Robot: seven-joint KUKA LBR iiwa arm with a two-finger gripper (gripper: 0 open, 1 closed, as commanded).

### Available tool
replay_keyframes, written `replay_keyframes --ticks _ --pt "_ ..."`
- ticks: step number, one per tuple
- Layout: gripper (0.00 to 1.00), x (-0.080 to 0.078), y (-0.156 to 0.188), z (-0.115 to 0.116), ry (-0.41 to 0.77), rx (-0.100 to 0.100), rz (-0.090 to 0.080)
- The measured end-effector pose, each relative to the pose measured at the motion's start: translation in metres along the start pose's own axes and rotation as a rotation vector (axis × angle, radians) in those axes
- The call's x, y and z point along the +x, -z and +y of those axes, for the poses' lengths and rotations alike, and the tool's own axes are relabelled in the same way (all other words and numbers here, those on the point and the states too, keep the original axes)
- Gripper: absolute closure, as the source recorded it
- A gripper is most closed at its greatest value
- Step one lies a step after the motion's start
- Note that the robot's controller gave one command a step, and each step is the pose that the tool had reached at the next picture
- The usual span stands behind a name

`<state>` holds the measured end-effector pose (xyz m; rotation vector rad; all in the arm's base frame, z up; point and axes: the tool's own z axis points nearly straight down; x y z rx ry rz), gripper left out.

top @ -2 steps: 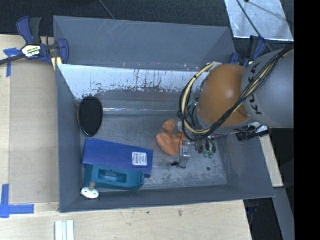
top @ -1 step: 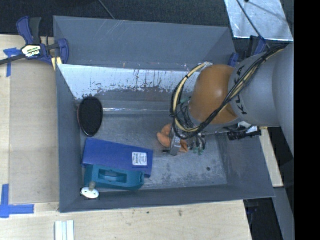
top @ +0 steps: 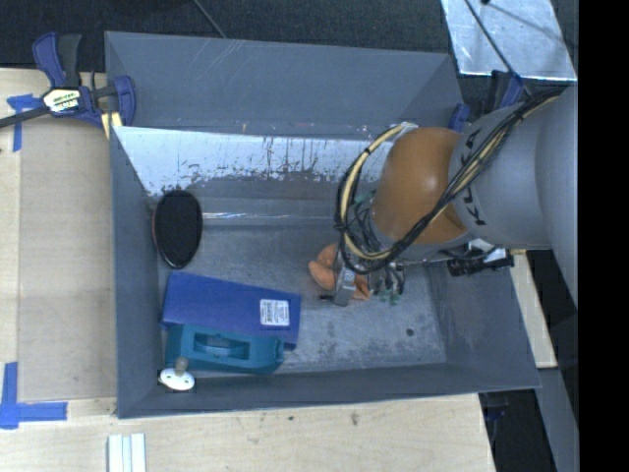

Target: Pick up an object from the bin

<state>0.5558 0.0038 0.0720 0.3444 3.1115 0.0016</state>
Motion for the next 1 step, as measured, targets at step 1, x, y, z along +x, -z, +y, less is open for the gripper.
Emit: replay_keyframes --ticks 1 --pt "1.0 -0.0149 0.1562 0.0148 0.016 0.001 0.006"
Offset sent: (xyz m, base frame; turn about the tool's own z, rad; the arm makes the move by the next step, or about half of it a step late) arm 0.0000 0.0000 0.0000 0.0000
